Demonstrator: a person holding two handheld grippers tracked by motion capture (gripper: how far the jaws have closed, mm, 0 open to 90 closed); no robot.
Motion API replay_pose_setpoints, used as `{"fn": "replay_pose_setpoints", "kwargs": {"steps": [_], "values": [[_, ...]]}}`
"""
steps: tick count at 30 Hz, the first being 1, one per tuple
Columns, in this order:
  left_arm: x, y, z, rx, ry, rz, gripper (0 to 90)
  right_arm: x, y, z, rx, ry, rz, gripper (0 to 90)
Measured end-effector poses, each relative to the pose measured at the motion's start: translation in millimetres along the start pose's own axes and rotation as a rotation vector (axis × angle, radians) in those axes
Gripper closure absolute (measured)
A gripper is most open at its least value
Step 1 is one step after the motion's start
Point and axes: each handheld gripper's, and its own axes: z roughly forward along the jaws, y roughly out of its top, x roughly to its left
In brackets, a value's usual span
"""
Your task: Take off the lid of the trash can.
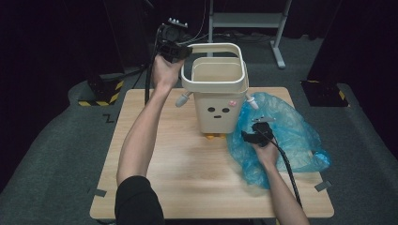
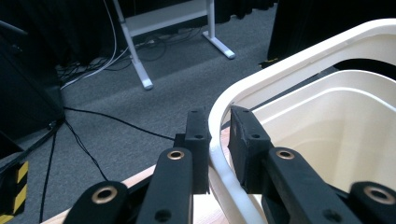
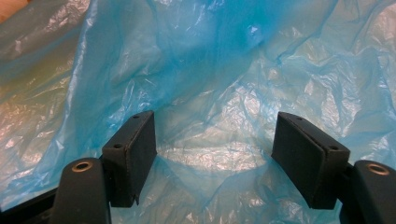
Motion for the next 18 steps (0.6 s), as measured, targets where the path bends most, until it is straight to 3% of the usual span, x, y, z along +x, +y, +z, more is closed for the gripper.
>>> {"fn": "replay_pose_setpoints", "kwargs": {"steps": [18], "values": [[15.6,-16.6,-30.5,-0.017,0.024,-0.022,78.1,0.1,0.0,0.0,0.000,0.000,0.000,29.9]]}}
